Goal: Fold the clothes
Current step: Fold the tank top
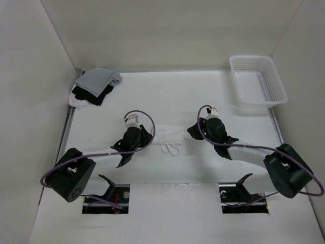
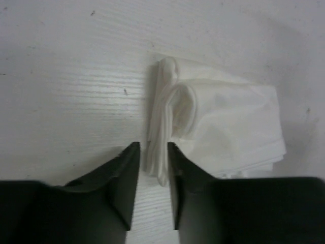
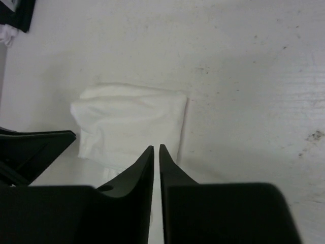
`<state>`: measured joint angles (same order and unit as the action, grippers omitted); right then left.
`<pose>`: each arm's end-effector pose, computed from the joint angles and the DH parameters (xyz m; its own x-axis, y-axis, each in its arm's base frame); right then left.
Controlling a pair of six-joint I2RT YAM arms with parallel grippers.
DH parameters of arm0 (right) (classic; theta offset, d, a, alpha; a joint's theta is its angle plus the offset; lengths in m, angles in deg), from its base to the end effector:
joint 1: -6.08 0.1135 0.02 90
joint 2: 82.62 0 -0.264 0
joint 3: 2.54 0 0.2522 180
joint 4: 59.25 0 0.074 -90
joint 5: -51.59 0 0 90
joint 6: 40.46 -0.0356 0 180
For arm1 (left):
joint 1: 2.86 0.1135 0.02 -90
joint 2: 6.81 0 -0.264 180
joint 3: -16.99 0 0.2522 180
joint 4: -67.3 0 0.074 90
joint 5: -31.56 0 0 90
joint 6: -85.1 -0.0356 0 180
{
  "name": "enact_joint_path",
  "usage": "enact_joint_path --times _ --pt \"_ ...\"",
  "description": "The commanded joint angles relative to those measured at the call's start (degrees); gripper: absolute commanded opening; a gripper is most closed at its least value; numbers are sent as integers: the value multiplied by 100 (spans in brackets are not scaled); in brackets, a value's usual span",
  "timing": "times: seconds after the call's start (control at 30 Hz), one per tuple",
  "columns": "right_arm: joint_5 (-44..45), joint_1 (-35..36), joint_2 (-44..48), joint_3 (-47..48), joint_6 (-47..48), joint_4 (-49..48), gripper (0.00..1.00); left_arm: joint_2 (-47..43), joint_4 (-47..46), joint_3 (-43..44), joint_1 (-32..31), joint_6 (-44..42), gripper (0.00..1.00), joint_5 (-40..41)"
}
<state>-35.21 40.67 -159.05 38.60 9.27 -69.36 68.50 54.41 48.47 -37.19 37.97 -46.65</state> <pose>0.2177 0.1477 0.1778 -0.6068 0.3655 -0.7059 -0.1743 0.8052 0.5668 0.1927 -0.1228 0.1383 -0.5883 -0.4047 -0.7001 0.0097 0.8622 -0.5065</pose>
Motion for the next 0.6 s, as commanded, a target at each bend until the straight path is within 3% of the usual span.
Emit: enact_joint_path --times 0.0,0.07,0.13,0.33,0.57 --pt "-319 35 -100 163 -33 -592 5 -104 -736 425 -52 -148 20 -292" --pt "-556 52 -180 233 -68 -627 3 -165 -771 548 -139 -113 10 -317" --pt "-741 140 -241 277 -261 -627 4 -78 -736 715 -227 -77 8 -396" --pt "-891 324 -689 409 -674 -609 5 922 -1192 1260 -193 168 9 -1037" --pt "-857 333 -1076 427 -903 -574 5 1908 -1746 1454 220 397 10 -1232"
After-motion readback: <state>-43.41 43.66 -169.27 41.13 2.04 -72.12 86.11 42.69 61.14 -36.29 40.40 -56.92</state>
